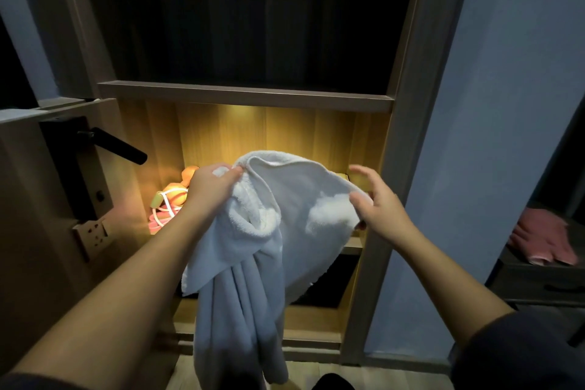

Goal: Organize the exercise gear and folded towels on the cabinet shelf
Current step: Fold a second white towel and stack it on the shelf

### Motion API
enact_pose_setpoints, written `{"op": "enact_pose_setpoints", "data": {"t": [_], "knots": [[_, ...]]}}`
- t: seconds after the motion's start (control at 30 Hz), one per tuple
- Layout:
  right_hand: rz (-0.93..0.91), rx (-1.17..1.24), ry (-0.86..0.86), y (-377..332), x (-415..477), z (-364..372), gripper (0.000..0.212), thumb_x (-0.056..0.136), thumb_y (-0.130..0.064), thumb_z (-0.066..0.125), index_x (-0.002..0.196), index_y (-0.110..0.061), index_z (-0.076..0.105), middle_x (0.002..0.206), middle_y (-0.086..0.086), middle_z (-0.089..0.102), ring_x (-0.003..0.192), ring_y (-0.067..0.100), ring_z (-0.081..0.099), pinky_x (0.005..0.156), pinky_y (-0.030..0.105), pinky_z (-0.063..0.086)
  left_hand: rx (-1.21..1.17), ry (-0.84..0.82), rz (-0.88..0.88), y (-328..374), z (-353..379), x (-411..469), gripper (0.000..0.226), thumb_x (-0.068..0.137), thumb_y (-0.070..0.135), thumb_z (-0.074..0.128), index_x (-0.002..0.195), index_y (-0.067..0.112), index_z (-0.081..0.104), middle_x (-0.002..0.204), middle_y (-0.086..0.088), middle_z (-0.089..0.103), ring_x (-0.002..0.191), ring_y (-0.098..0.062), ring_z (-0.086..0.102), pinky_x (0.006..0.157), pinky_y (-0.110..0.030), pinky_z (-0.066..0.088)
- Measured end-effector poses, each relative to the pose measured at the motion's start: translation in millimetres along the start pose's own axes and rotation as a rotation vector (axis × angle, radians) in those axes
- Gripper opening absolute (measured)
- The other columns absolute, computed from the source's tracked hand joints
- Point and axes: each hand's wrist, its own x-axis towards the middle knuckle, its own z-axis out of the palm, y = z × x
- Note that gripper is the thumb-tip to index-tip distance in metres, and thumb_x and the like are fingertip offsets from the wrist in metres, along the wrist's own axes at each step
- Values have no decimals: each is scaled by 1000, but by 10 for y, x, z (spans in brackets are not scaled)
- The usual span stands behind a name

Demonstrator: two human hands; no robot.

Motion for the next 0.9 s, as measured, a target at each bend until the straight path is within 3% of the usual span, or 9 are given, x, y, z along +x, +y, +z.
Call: {"op": "enact_pose_setpoints", "data": {"t": [0.1, 0.17, 0.3, 0.43, 0.57, 0.67, 0.73, 0.8, 0.9], "knots": [[-147, 170, 56, -104, -3, 38, 34, 99, -4, 44, 98, -27, 69, 84, -19, 62, 66, -1, 58, 50, 14, 48, -3, 9, -7, 25, 5, 6, 13, 88, 28, 69, 76, 26, 66, 81, 5, 66, 78, -15, 60, 68, -27, 47], [-166, 228, 85, -196, 1, 74, 37, 95, 4, 41, 81, -15, 71, 67, -16, 61, 56, -3, 52, 47, 12, 43, 27, 13, 8, 54, 24, -5, 9, 87, 30, 68, 80, 26, 69, 84, 8, 67, 81, -11, 60, 65, -25, 45], [-141, 222, 129, -350, 50, 96, 29, 89, -1, 49, 72, -16, 68, 70, 3, 63, 60, 7, 55, 58, 25, 53, -1, 53, 33, 146, 41, 8, 14, 88, 30, 65, 90, 18, 72, 90, 4, 68, 85, -9, 60, 65, -25, 44], [-143, 3, -41, -446, 45, 155, 32, 89, -5, 49, 71, -22, 69, 74, 3, 66, 69, 20, 61, 69, 42, 57, -47, 29, -8, 251, 115, 32, 19, 91, 31, 61, 93, 16, 72, 93, 1, 67, 86, -10, 58, 66, -25, 44], [-245, -167, -123, -524, -33, 363, 30, 93, -8, 49, 88, -24, 74, 83, -5, 69, 74, 22, 62, 71, 46, 55, -106, 41, -41, 404, 219, 69, 21, 94, 30, 57, 95, 14, 71, 90, -3, 63, 82, -14, 55, 63, -27, 40], [-397, -245, -170, -502, -102, 462, 18, 88, -24, 68, 105, -22, 72, 91, -11, 64, 80, 6, 56, 67, 29, 50, -146, 69, -50, 578, 254, 134, 19, 94, 27, 56, 88, 16, 69, 83, -3, 61, 78, -14, 53, 62, -27, 40], [-441, -346, -199, -466, -125, 497, 41, 80, -40, 76, 116, -24, 66, 94, -14, 53, 82, 4, 46, 65, 21, 39, -140, 102, -93, 684, 252, 191, 16, 93, 26, 55, 87, 18, 68, 83, -3, 60, 80, -16, 55, 65, -26, 43], [-471, -489, -174, -431, -126, 541, 59, 74, -45, 80, 124, -21, 59, 98, -8, 47, 87, 8, 41, 67, 25, 35, -133, 115, -133, 751, 253, 248, 14, 91, 24, 56, 86, 19, 68, 85, -3, 62, 85, -18, 57, 74, -31, 48], [-469, -602, -20, -422, -148, 651, 52, 75, -34, 77, 119, -14, 60, 96, 2, 50, 84, 20, 45, 66, 31, 30, -133, 107, -163, 802, 273, 293, 14, 91, 23, 55, 90, 19, 68, 91, -4, 64, 91, -21, 59, 81, -33, 51]]}}
